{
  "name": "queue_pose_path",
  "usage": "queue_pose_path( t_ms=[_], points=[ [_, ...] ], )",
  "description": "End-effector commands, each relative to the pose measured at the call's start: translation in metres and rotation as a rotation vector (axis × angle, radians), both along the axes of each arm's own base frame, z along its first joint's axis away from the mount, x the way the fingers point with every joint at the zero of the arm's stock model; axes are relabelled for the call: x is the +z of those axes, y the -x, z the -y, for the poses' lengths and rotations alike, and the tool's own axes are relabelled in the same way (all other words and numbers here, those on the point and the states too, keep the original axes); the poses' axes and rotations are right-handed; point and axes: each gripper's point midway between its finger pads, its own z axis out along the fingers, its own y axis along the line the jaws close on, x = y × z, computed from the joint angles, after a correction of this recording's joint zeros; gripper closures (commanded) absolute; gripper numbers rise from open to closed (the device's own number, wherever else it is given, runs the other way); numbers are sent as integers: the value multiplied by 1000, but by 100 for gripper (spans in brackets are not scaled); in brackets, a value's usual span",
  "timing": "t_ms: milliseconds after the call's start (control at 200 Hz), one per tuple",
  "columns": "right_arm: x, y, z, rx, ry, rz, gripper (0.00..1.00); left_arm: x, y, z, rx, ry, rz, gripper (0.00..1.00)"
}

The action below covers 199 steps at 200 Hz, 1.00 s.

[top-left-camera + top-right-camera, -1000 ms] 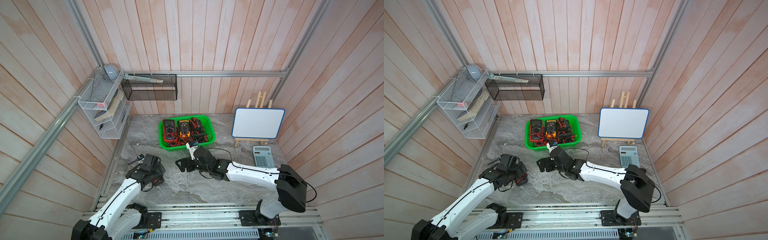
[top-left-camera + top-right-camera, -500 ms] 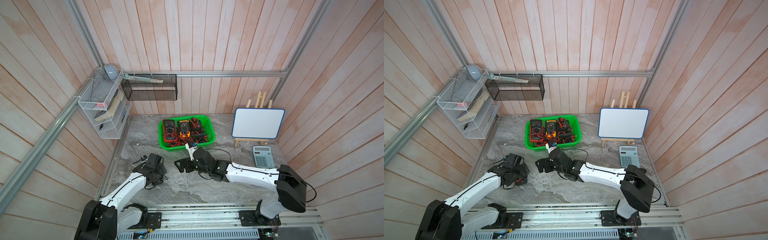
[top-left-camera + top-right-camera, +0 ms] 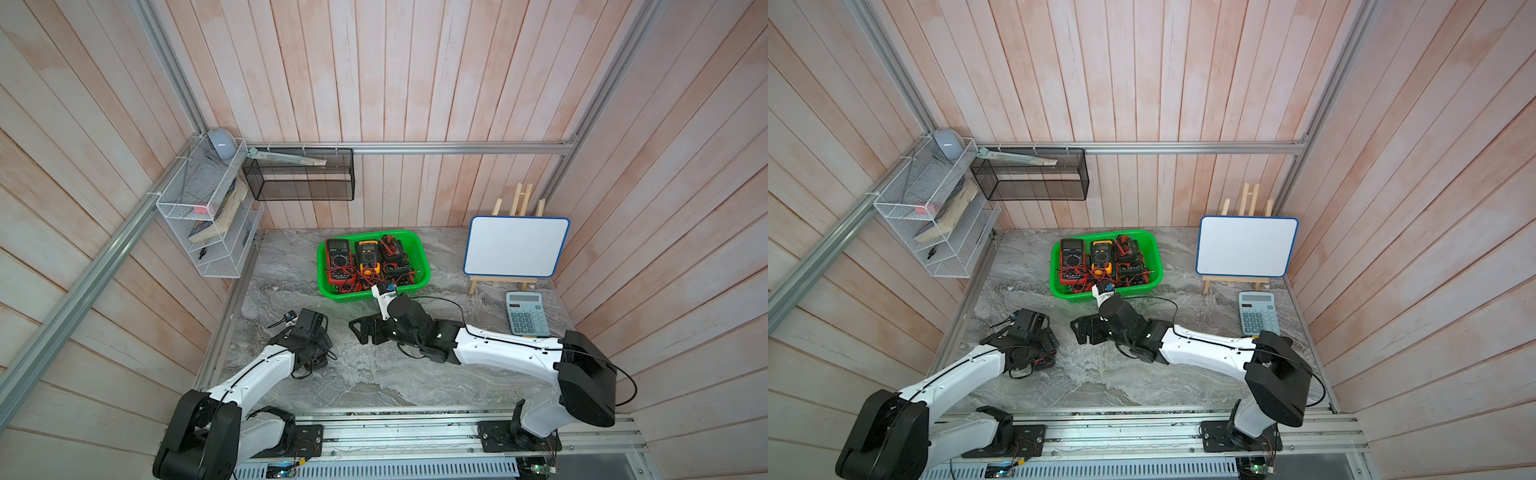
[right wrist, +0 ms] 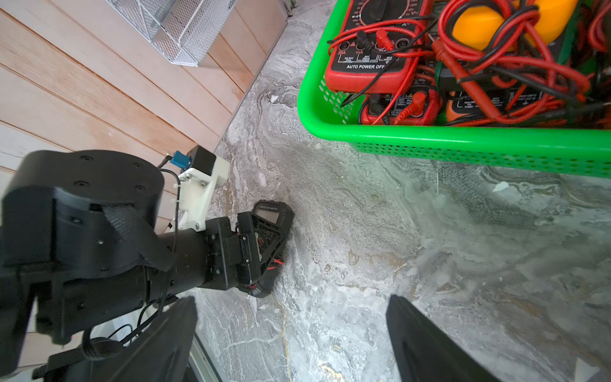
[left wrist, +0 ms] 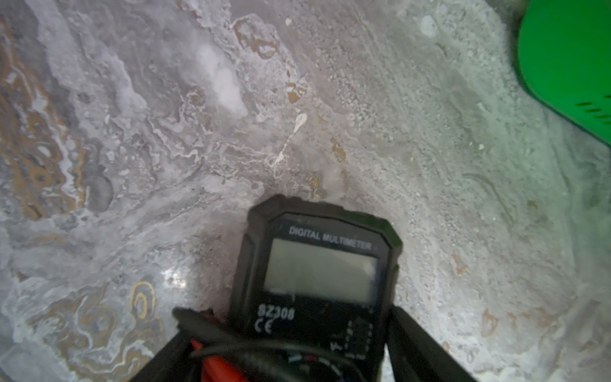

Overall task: Put the multimeter into the basket
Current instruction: Pick up the multimeter from the center of the board.

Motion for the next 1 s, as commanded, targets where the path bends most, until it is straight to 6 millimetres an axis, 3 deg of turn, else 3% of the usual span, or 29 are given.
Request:
queue_pose_path(
  t_ms=[0,145,285,475,715,990],
  points=[
    [28,3,-3,8,-64,18,5,-5,5,11,-48,54,-6,27],
    [40,2,-4,8,-88,30,4,1,3,14,-66,67,12,39],
    [50,0,-7,9,-97,47,2,14,0,18,-92,82,40,58],
    [69,-12,0,-14,-136,65,2,49,-8,23,-115,106,119,58],
    [92,-38,25,-60,-212,62,2,101,-22,29,-156,115,217,58],
    [107,-60,51,-118,-246,74,2,148,-52,37,-214,86,308,58]
  ],
)
